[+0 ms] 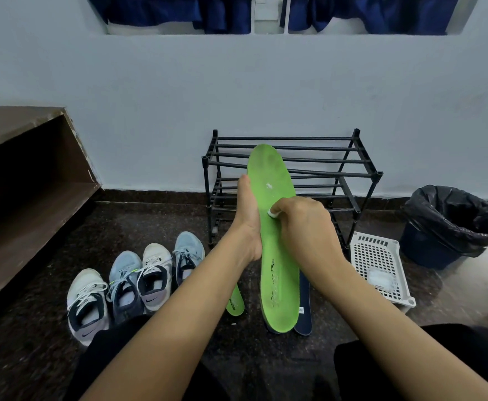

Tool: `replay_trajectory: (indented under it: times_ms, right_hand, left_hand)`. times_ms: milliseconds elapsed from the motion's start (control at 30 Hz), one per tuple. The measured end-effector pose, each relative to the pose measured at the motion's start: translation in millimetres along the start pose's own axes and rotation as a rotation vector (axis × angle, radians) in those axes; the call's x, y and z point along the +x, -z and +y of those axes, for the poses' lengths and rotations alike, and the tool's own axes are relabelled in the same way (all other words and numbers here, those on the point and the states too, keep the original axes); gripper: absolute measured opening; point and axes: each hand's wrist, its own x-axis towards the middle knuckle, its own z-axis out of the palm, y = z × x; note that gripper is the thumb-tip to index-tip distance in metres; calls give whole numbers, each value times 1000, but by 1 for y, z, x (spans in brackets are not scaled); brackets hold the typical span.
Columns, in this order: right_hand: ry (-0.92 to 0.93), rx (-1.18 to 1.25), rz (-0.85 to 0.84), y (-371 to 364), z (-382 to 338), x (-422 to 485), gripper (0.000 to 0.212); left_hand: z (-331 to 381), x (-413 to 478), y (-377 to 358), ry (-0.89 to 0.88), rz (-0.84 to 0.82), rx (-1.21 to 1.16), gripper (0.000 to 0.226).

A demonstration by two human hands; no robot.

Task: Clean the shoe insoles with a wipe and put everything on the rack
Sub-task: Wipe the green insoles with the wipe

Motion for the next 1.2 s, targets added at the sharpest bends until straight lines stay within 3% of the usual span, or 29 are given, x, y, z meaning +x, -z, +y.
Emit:
replay_trajectory:
  times_ms: [333,1200]
  right_hand:
    - [18,-6,-138,0,-15,-13,32]
    - [17,-136,-80,3,-13,-1,28]
  left_hand:
    - [7,3,8,-41,25,-44,67]
    - [7,-2,2,-38,17,-3,59]
